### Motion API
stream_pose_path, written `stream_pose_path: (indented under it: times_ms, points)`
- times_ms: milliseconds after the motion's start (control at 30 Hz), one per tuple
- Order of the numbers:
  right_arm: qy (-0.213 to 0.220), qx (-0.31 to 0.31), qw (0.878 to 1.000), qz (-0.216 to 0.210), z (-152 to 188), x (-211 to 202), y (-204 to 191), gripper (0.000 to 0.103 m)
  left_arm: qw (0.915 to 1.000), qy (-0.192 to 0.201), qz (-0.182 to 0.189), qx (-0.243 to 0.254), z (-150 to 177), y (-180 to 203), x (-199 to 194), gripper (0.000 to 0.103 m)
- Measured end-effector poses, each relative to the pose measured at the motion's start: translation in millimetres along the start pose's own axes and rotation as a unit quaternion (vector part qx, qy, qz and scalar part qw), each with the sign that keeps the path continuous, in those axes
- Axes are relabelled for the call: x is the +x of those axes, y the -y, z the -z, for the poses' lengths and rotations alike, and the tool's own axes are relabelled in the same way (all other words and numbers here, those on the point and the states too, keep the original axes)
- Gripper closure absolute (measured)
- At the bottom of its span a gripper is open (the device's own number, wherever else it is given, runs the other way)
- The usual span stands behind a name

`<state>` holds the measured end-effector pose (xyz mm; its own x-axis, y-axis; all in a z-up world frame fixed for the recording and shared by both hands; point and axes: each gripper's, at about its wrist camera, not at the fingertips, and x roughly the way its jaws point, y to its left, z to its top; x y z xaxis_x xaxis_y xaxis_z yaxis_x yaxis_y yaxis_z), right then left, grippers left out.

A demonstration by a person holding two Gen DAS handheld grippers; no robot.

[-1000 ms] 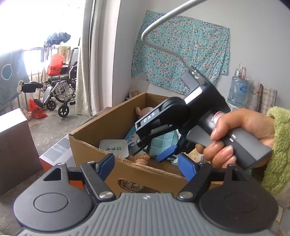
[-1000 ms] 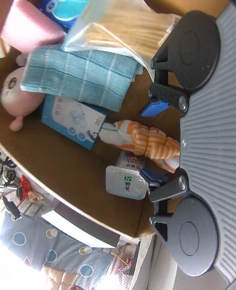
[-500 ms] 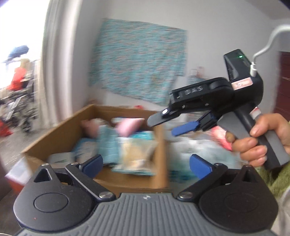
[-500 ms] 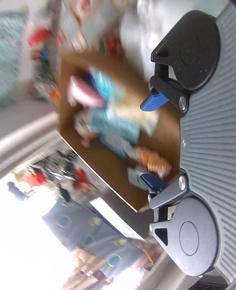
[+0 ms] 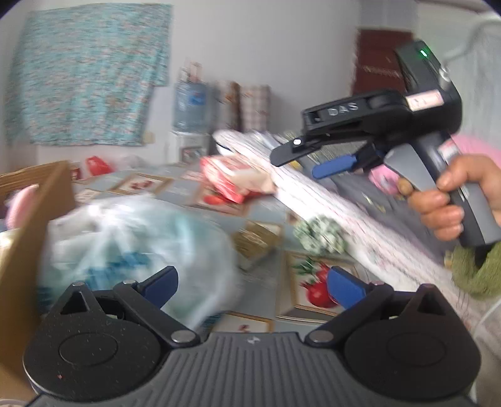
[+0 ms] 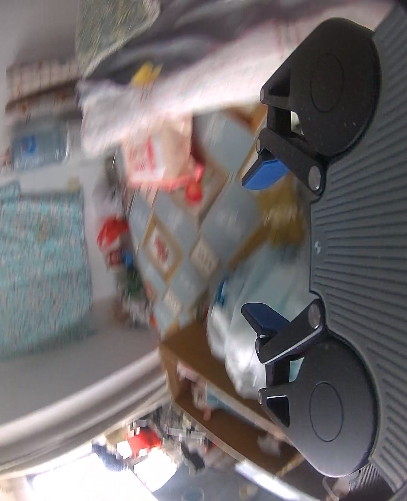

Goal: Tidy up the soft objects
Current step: 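Withdraw the right tool and reach toward the green floral scrunchie, then lower the left tool onto the scrunchie while the right tool reaches the gold packet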

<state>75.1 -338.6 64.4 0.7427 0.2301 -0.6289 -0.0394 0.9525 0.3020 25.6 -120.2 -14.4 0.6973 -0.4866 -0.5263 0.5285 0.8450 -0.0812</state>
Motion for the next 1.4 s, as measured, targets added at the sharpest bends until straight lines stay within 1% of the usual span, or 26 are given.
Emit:
stream_pose_path:
  times_ms: [100, 133, 200, 267, 300, 333, 367, 433, 533, 667, 733, 800, 900, 933, 1000, 1033, 1167, 1233, 1267, 1333, 1400]
  points:
    - [-0.009, -0.011, 0.999, 0.042, 8, 12, 24, 0.025, 0.9993, -0.015, 0.005, 0.036, 6, 20, 20, 0.003]
    - [-0.012, -0.018, 0.998, 0.060, 15, 21, 30, 0.025, 0.9988, -0.021, 0.008, 0.043, 8, 24, 25, 0.003]
    - [-0.024, -0.029, 0.996, 0.087, 23, 43, 40, 0.029, 0.9981, -0.035, 0.018, 0.047, 12, 29, 34, 0.003]
    - [-0.045, -0.032, 0.994, 0.097, 29, 62, 53, 0.041, 0.9974, -0.051, 0.023, 0.046, 16, 32, 42, 0.004]
    - [-0.057, -0.027, 0.993, 0.098, 32, 70, 59, 0.044, 0.9971, -0.057, 0.021, 0.046, 16, 30, 44, 0.006]
    - [-0.069, -0.022, 0.993, 0.098, 34, 79, 63, 0.050, 0.9968, -0.062, 0.016, 0.047, 18, 29, 47, 0.007]
    - [-0.079, -0.019, 0.992, 0.099, 37, 88, 66, 0.053, 0.9966, -0.067, 0.011, 0.046, 17, 28, 45, 0.009]
    - [-0.088, -0.018, 0.991, 0.101, 43, 97, 68, 0.055, 0.9964, -0.073, 0.006, 0.041, 17, 24, 47, 0.010]
    - [-0.095, -0.016, 0.992, 0.085, 51, 96, 62, 0.057, 0.9968, -0.075, 0.002, 0.029, 17, 17, 49, 0.011]
    - [-0.124, 0.038, 0.991, 0.026, 59, 96, 58, 0.060, 0.9971, -0.074, 0.000, 0.019, 16, 9, 46, 0.011]
    - [-0.138, 0.074, 0.988, -0.008, 68, 98, 57, 0.060, 0.9966, -0.080, 0.003, 0.018, 19, 7, 46, 0.011]
    - [-0.144, 0.092, 0.985, -0.035, 74, 97, 49, 0.060, 0.9960, -0.088, 0.003, 0.019, 22, 6, 47, 0.011]
    - [-0.162, 0.123, 0.974, -0.098, 82, 99, 35, 0.060, 0.9953, -0.094, -0.003, 0.023, 25, 4, 49, 0.010]
    - [-0.168, 0.130, 0.970, -0.117, 84, 99, 29, 0.058, 0.9951, -0.095, -0.004, 0.025, 25, 4, 49, 0.010]
    - [-0.172, 0.139, 0.965, -0.140, 84, 97, 21, 0.058, 0.9949, -0.096, -0.005, 0.029, 25, 6, 50, 0.010]
    - [-0.168, 0.137, 0.966, -0.144, 82, 94, 18, 0.057, 0.9949, -0.095, -0.004, 0.033, 25, 7, 51, 0.010]
    - [-0.132, 0.120, 0.972, -0.153, 70, 71, 15, 0.047, 0.9944, -0.094, -0.001, 0.050, 22, 16, 58, 0.010]
    - [-0.113, 0.116, 0.975, -0.152, 65, 60, 17, 0.046, 0.9942, -0.091, 0.000, 0.058, 20, 21, 62, 0.010]
    - [-0.104, 0.111, 0.978, -0.144, 64, 57, 19, 0.046, 0.9941, -0.091, -0.001, 0.060, 20, 23, 65, 0.010]
    - [-0.090, 0.094, 0.985, -0.112, 63, 55, 21, 0.046, 0.9939, -0.092, -0.004, 0.061, 18, 27, 71, 0.010]
    - [-0.090, 0.083, 0.989, -0.080, 65, 61, 24, 0.046, 0.9938, -0.091, -0.004, 0.063, 17, 30, 77, 0.010]
